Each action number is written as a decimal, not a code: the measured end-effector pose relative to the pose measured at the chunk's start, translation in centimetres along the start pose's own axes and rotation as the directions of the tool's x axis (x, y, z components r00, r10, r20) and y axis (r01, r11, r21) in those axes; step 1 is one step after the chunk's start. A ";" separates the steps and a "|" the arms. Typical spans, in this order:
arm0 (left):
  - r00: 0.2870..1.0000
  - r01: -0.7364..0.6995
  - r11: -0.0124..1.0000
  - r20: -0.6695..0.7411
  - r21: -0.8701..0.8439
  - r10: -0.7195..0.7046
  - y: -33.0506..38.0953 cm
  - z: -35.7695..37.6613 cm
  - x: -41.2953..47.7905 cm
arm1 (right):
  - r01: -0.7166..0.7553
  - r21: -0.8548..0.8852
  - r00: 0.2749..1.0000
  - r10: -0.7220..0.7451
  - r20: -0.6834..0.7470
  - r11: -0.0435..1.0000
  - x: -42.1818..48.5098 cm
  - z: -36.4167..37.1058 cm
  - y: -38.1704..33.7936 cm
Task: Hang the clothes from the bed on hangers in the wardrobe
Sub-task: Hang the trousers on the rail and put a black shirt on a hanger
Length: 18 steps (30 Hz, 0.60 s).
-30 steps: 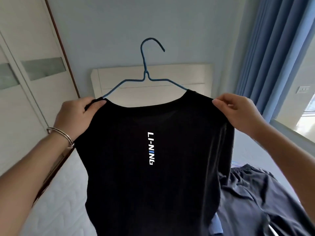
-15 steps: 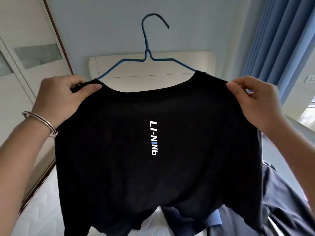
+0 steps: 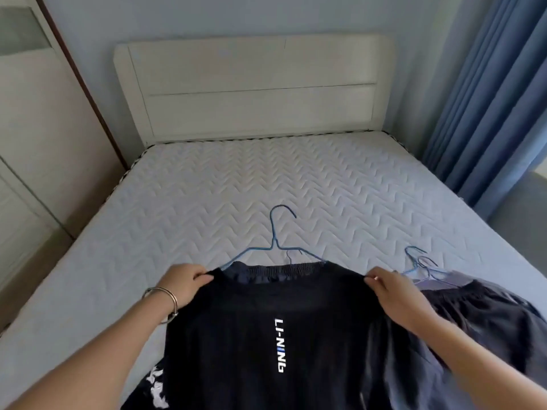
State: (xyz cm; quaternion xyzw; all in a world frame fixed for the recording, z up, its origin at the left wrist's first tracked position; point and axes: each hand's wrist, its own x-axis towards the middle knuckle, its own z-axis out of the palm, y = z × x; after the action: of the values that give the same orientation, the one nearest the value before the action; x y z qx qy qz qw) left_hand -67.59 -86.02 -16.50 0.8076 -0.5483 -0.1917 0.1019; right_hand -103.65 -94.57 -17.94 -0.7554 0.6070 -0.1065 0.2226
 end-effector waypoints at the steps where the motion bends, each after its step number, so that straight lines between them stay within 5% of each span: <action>1: 0.998 0.060 0.998 0.007 -0.003 -0.060 -0.5 2.4 1.8 | -0.038 0.003 0.999 0.038 0.024 0.999 1.3 1.8 0.8; 4: 0.982 0.176 0.984 -0.069 0.040 -0.173 -0.5 7.6 7.6 | -0.122 -0.046 0.992 0.122 -0.014 0.991 6.5 5.6 2.1; 8: 0.954 0.165 0.952 -0.203 -0.260 -0.221 0.8 13.3 14.4 | -0.140 0.054 0.976 0.147 -0.159 0.989 12.7 11.1 2.1; 10: 0.962 0.120 0.952 -0.203 -0.280 -0.181 0.2 18.3 14.7 | -0.075 0.036 0.984 0.080 -0.160 0.997 12.3 16.4 2.6; 14: 0.996 -0.075 0.995 -0.045 -0.066 0.072 -3.3 29.6 7.3 | 0.043 -0.149 0.980 -0.013 0.196 0.988 4.4 27.7 6.8; 18: 0.988 -0.035 0.989 0.155 0.146 0.012 -6.8 35.9 4.4 | 0.084 -0.279 0.940 0.017 0.341 0.957 2.3 32.8 11.1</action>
State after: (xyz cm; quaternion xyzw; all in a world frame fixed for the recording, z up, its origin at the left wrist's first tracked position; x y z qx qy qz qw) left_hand -75.54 -85.92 -52.41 0.7893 -0.5767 -0.2108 0.0015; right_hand -98.62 -91.79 -52.11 -0.7970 0.5554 0.1115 0.2094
